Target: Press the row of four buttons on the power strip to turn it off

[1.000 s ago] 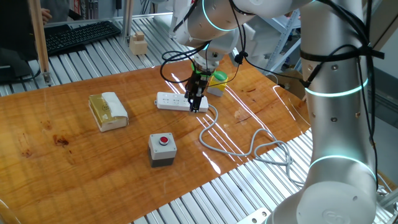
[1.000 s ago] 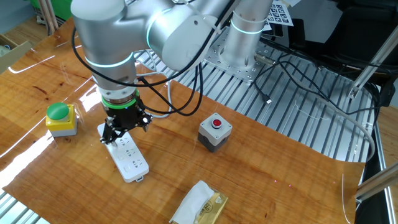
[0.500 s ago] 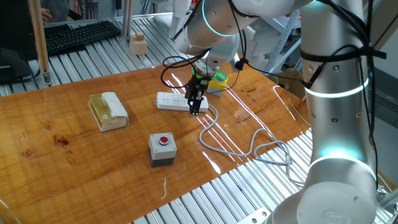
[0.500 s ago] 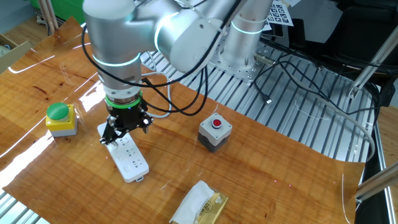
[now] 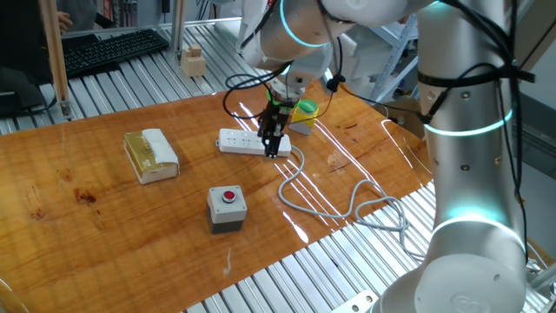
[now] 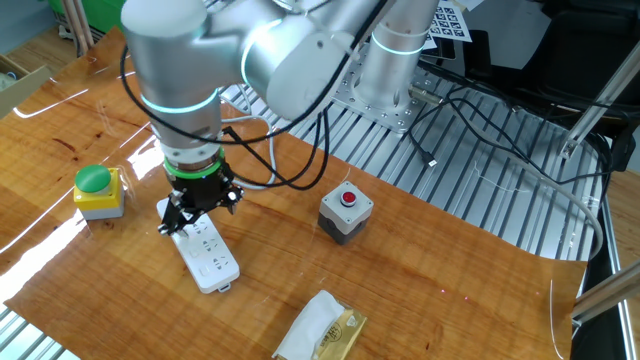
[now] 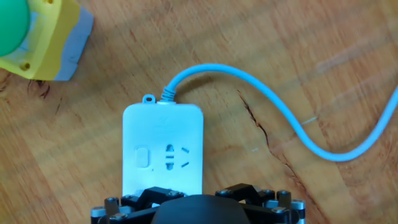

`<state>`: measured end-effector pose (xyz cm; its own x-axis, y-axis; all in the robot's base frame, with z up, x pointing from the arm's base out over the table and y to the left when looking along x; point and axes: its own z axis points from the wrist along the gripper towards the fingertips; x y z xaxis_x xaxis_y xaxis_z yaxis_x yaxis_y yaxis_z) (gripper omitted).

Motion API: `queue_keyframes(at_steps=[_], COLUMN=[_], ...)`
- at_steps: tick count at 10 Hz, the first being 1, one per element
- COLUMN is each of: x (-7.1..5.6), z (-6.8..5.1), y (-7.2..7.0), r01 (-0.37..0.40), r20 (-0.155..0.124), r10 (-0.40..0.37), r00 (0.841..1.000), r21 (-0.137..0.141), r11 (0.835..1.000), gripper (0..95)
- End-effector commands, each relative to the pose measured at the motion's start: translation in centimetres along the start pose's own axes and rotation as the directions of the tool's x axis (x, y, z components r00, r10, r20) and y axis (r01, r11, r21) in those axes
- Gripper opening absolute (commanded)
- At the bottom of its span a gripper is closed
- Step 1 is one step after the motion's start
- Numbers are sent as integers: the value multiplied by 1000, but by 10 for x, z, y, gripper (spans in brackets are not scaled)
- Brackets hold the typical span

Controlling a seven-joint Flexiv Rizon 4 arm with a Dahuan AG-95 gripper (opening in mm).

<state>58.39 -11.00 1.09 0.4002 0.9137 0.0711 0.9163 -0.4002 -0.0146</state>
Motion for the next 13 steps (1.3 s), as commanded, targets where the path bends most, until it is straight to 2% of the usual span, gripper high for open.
queue_keyframes(at_steps=[1,5,10,13], x=[0,1,13,18], z=[-4,-14,-20,-21], y=[-2,-2,-8,-11], r01=[5,11,4,1], r20=[6,20,26,20], r10=[-5,-11,-5,-2], r00=[1000,1000,1000,1000], r21=[1,29,34,32], r11=[1000,1000,999,999], gripper=[950,950,950,950])
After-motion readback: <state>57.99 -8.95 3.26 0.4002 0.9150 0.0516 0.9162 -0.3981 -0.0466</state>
